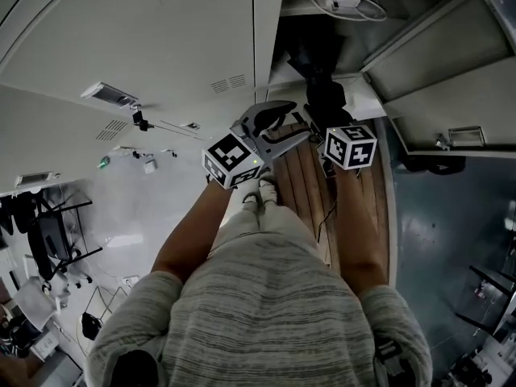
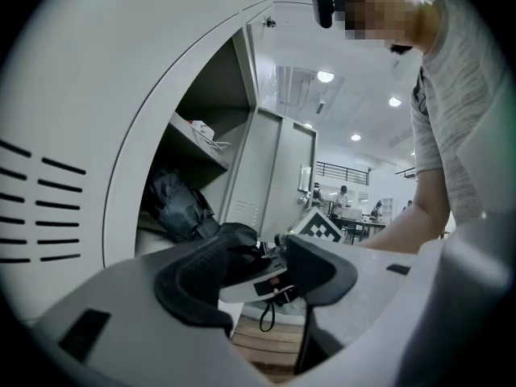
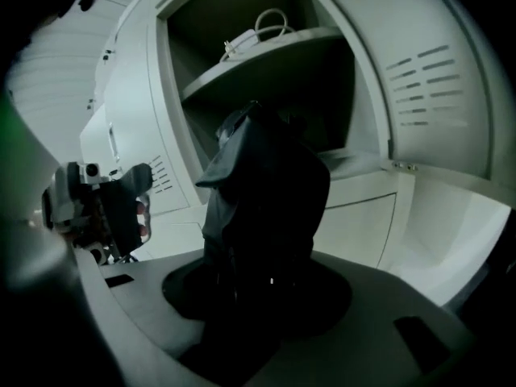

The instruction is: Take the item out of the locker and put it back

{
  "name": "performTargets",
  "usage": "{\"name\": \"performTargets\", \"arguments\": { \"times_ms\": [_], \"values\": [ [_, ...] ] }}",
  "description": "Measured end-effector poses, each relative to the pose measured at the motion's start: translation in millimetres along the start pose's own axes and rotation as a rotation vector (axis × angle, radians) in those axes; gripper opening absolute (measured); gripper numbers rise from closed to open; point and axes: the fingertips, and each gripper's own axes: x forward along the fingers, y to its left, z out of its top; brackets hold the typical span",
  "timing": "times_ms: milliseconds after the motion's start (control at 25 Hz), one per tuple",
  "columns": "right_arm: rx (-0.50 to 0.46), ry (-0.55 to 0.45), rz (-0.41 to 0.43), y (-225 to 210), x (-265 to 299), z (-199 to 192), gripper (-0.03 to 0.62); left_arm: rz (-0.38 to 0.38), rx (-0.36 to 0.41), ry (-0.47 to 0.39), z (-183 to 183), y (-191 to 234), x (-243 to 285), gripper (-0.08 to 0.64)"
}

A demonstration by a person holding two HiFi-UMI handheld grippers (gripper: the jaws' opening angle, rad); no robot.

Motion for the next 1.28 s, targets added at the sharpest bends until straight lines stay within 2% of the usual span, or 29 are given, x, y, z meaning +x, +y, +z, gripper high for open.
{"name": "performTargets", "arguments": {
  "times_ms": [120, 520, 760, 920, 1080, 1280],
  "values": [
    [0.003, -0.083, 0.014, 9, -12, 12, 0.187, 0.008, 0.005, -0.005, 4, -1, -2, 0.235],
    [-0.035, -0.165, 0.016, 30, -57, 12, 0.187, 0.005, 0.014, -0.038, 16, -21, -10, 0.218],
    [-0.078, -0.284, 0.034, 52, -97, 29, 0.187, -0.006, 0.024, -0.085, 35, -39, -16, 0.204],
    [-0.104, -0.403, 0.048, 66, -129, 56, 0.187, -0.009, 0.058, -0.13, 57, -50, -20, 0.161],
    [-0.145, -0.509, 0.037, 78, -163, 84, 0.188, -0.018, 0.087, -0.19, 82, -64, -24, 0.063],
    [-0.196, -0.601, 0.026, 92, -198, 104, 0.187, -0.042, 0.12, -0.202, 93, -82, -25, 0.011]
  ]
}}
